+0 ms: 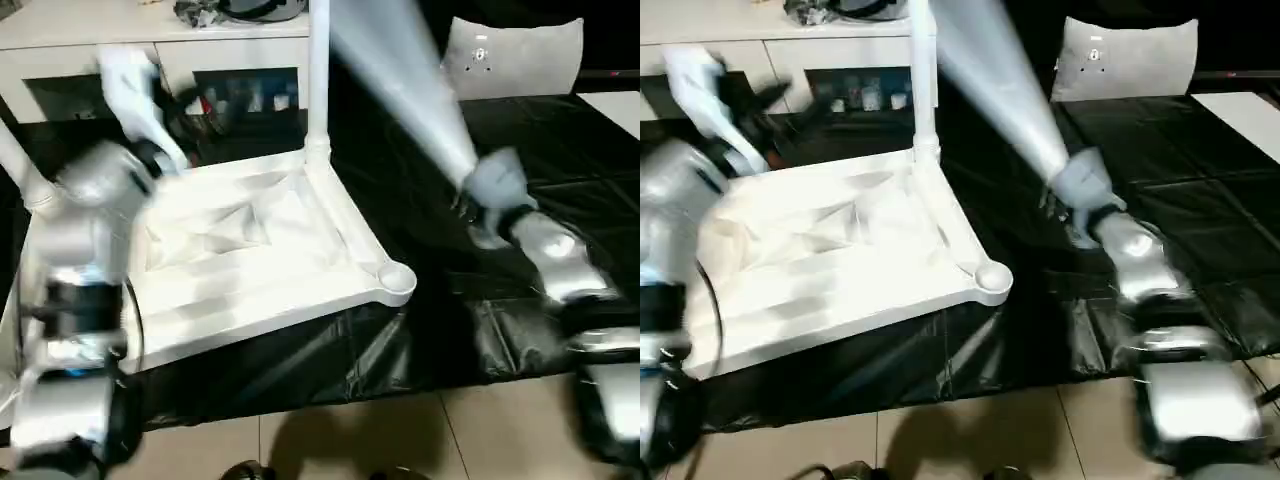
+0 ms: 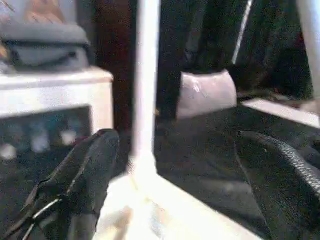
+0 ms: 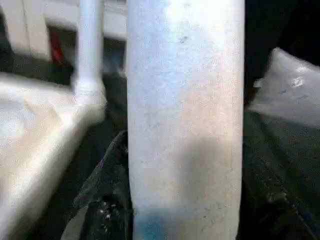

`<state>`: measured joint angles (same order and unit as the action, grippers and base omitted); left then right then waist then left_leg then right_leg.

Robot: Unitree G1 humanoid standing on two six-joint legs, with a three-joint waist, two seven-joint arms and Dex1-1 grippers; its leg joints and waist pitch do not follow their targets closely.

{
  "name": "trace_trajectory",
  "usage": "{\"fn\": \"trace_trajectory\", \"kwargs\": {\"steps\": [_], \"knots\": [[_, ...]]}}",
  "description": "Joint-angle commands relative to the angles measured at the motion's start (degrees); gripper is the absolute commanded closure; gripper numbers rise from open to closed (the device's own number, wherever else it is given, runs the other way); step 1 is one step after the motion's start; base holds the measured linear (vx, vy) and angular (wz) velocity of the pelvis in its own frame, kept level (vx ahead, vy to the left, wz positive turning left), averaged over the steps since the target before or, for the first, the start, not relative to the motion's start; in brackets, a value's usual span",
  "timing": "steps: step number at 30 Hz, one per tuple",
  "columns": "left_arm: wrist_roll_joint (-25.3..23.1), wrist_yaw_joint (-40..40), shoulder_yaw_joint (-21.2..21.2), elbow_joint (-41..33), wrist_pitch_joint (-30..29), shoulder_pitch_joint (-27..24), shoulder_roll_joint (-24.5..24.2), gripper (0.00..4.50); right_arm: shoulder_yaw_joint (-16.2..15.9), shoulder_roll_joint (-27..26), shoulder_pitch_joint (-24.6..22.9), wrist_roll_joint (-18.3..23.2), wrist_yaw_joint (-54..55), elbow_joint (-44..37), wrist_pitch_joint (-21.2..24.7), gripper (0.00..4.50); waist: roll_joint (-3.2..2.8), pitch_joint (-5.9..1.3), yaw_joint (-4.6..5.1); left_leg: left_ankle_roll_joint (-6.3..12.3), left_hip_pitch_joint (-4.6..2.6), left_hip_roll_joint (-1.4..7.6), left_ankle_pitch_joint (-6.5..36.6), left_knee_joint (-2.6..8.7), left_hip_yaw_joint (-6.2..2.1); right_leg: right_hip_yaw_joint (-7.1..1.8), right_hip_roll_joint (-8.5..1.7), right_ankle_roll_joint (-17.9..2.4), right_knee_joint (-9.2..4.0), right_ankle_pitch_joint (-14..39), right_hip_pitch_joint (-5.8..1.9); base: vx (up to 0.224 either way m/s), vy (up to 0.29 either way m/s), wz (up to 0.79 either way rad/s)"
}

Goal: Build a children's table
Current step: Insert table leg to table base

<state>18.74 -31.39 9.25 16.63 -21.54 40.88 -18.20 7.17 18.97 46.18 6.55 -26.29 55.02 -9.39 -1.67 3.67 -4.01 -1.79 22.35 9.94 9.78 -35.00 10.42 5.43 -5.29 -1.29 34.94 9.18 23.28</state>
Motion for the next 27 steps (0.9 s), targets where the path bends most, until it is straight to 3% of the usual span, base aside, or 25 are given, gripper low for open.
{"fn": "trace_trajectory", "kwargs": {"steps": [1,2,4,6,8,9,10,12,14,15,17,19,27], "knots": [[-0.51,0.62,-1.72,-1.22,-0.6,-0.1,1.0,0.09,3.37,-1.45,0.11,7.61,-3.89,-4.83,5.58,2.64,0.34,-4.74,-0.37,4.55,-1.22,3.02,13.85,3.86,-1.03,-2.63,-3.2,-14.04,-3.68,11.87,-3.02,0.0,0.0,0.0],[-0.31,0.78,-2.3,-1.48,-0.86,-0.11,1.95,0.09,3.86,-2.3,-0.08,9.99,-5.78,-6.79,7.66,2.64,0.15,-4.7,-0.8,4.1,-1.33,3.12,14.51,3.97,-1.05,-2.62,-3.27,-13.6,-3.79,13.05,-2.98,0.0,0.0,0.0],[-0.31,0.78,-2.3,-1.48,-0.86,-0.11,1.95,0.05,3.86,-2.3,-0.08,9.99,-5.78,-6.79,7.66,2.64,0.24,-4.71,-1.22,3.08,-1.32,3.17,14.62,4.09,-1.12,-2.68,-3.48,-13.05,-3.88,14.03,-2.87,0.0,0.0,0.0],[1.74,0.31,-3.32,-2.4,-3.46,0.22,5.21,0.02,6.04,-4.22,-1.02,17.72,-11.09,-14.39,18.07,2.64,0.34,-4.59,-1.44,2.75,-1.47,3.02,14.85,4.14,-1.03,-2.82,-3.4,-12.62,-4.08,14.42,-2.97,0.0,0.0,0.0],[3.75,0.02,-3.12,-2.87,-5.11,0.59,6.82,0.0,7.48,-4.71,-1.04,22.15,-13.32,-16.81,23.06,2.64,0.14,-4.67,-1.9,2.77,-1.32,3.21,14.53,4.27,-1.12,-2.71,-3.48,-12.57,-4.04,14.68,-3.06,0.0,0.0,0.0],[5.9,-0.05,-2.61,-3.39,-6.52,0.98,8.15,0.0,8.44,-4.69,-1.25,26.08,-15.86,-18.57,28.16,2.64,0.22,-4.64,-2.01,2.66,-1.3,3.18,14.58,4.24,-1.1,-2.7,-3.53,-12.52,-4.13,14.88,-3.03,0.0,0.0,0.0],[5.9,-0.05,-2.61,-3.39,-6.52,0.98,8.15,0.0,8.44,-4.69,-1.25,26.08,-15.86,-18.57,28.16,2.64,0.21,-4.72,-2.42,2.7,-1.31,3.18,14.19,4.15,-1.09,-2.68,-3.58,-12.66,-4.1,14.64,-3.03,0.0,0.0,0.0],[9.57,0.23,-1.26,-4.07,-9.11,1.74,9.94,0.0,8.44,-4.17,-2.22,29.9,-19.7,-21.08,34.12,2.64,0.45,-4.73,-2.68,2.24,-1.23,3.11,14.21,4.17,-1.07,-2.66,-3.71,-11.89,-4.29,15.86,-2.94,0.0,0.0,0.0],[14.54,0.12,0.29,-5.39,-12.74,2.84,11.93,0.0,6.77,-3.38,-4.15,31.57,-23.76,-23.89,37.65,2.64,0.86,-4.69,-2.99,2.33,-0.93,3.06,12.7,4.12,-1.02,-2.65,-3.8,-11.61,-4.32,15.81,-3.16,0.0,0.0,0.0],[15.53,0.16,0.52,-5.71,-13.57,3.05,12.31,0.0,6.52,-3.32,-4.45,31.71,-24.21,-24.2,37.93,2.64,0.78,-4.73,-3.1,2.18,-0.98,3.01,12.56,4.04,-1.0,-2.61,-3.86,-11.61,-4.26,16.04,-3.18,0.0,0.0,0.0],[16.65,-0.29,0.25,-6.71,-16.48,3.42,13.47,0.0,5.7,-2.73,-6.71,34.75,-27.36,-28.94,43.27,2.64,0.76,-4.6,-3.29,2.09,-1.09,2.97,12.58,4.09,-1.06,-2.61,-3.82,-10.91,-4.58,17.79,-3.05,0.0,0.0,0.0],[17.48,-0.91,-0.37,-7.03,-18.08,3.48,13.95,0.0,5.01,-2.38,-7.78,36.37,-28.87,-31.39,45.67,2.64,0.78,-4.56,-3.5,2.19,-1.0,3.08,12.5,4.19,-1.16,-2.64,-3.86,-9.86,-4.75,18.88,-3.02,0.0,0.0,0.0],[21.04,-0.58,-1.18,-7.92,-21.91,4.71,15.51,0.0,3.97,-1.3,-10.23,38.71,-30.35,-37.54,51.72,2.64,0.92,-4.39,-3.81,0.61,-1.16,2.95,13.29,4.46,-1.33,-2.66,-3.92,-6.64,-5.51,23.46,-2.75,0.0,0.0,0.0]]}}
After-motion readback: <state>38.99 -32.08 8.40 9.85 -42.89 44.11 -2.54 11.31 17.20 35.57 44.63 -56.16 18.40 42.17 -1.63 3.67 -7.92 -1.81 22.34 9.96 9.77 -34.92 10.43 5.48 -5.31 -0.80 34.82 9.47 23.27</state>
